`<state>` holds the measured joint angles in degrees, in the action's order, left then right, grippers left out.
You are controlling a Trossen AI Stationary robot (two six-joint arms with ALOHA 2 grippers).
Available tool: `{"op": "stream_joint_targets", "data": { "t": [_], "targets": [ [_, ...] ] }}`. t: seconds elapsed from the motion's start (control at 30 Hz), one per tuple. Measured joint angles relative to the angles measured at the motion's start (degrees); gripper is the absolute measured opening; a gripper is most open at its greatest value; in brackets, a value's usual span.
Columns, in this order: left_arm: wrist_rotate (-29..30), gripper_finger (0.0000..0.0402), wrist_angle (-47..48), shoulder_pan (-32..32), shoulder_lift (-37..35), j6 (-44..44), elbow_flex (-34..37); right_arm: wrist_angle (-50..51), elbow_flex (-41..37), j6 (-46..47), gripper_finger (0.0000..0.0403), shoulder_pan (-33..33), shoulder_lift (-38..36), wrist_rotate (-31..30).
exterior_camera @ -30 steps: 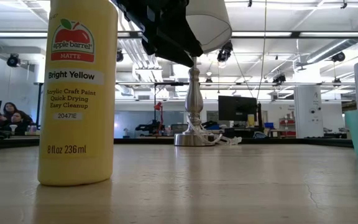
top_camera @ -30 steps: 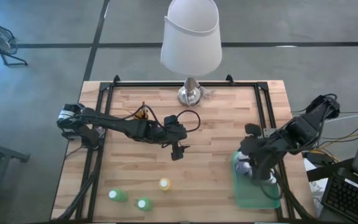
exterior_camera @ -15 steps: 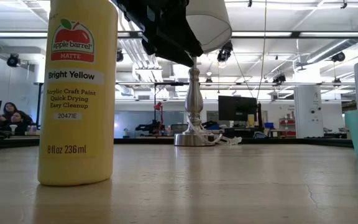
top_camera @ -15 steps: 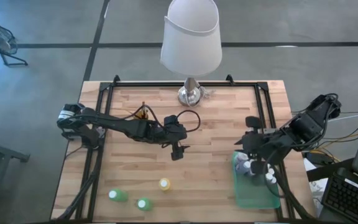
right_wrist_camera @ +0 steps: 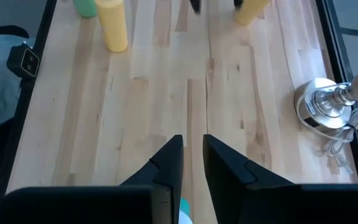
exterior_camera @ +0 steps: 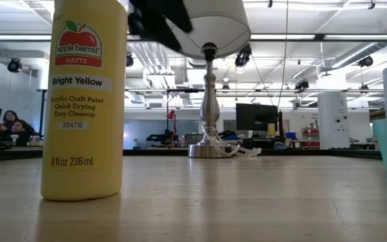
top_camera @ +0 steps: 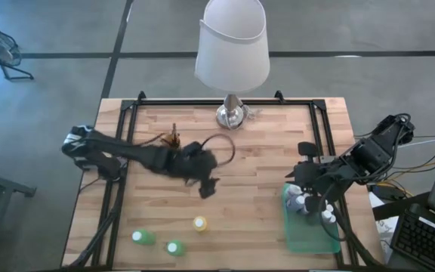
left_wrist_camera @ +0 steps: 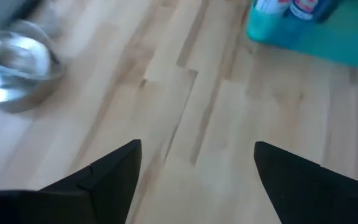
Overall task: Pick & Place Paint Supplies
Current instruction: Put the green paint bottle into the green bin
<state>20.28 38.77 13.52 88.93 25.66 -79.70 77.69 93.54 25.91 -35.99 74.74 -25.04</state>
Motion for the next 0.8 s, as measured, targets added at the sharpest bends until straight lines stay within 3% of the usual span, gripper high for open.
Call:
{"op": "stream_joint_targets", "data": {
  "t": [0.1, 0.27, 0.53, 0.8],
  "targets": [
    [7.6, 0.031, 5.9, 6.8, -2.6, 2.6, -1.7, 0.0, 0.0, 0.0, 0.0066, 0.1, 0.0, 0.0],
    [14.7, 0.0308, 5.2, 16.7, -7.6, 7.3, -2.8, 0.0, 0.0, -0.6, 0.0084, 1.4, 0.0, 0.0],
    [10.3, 0.0308, 5.4, 25.0, -10.1, 11.8, -2.6, 0.0, 0.0, -0.5, 0.0104, 3.4, 0.0, -0.2],
    [9.7, 0.0308, 5.6, 26.3, -6.6, 10.3, -2.4, -0.1, 0.0, -0.1, 0.0116, 3.4, 0.0, -0.1]
  ]
}}
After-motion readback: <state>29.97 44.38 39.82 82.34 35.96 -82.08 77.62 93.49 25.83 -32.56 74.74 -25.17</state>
